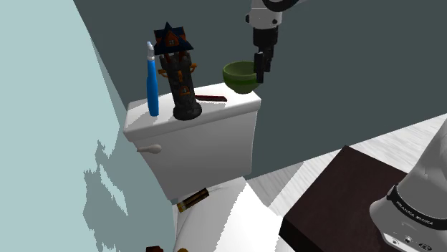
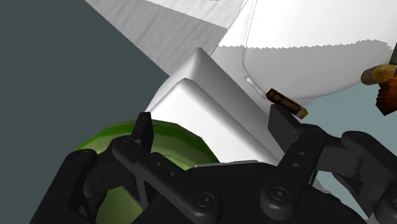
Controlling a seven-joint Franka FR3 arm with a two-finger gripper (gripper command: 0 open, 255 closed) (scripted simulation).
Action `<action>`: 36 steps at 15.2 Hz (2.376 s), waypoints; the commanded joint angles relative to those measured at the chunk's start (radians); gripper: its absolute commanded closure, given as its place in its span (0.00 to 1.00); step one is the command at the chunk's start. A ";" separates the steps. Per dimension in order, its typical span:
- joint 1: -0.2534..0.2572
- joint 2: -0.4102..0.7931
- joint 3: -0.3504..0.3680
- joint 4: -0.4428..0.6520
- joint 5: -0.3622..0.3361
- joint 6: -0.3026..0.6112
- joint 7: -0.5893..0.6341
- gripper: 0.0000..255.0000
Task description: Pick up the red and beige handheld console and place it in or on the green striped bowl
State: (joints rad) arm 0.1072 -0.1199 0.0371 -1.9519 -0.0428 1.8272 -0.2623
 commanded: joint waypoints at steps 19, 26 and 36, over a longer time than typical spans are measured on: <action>0.058 0.420 0.064 0.400 0.045 0.060 -0.236 0.00; 0.056 0.420 0.066 0.400 0.045 0.060 -0.235 0.00; 0.056 0.421 0.067 0.404 0.044 0.058 -0.235 1.00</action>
State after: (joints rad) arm 0.1655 0.2978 0.1060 -1.5475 0.0025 1.8848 -0.4969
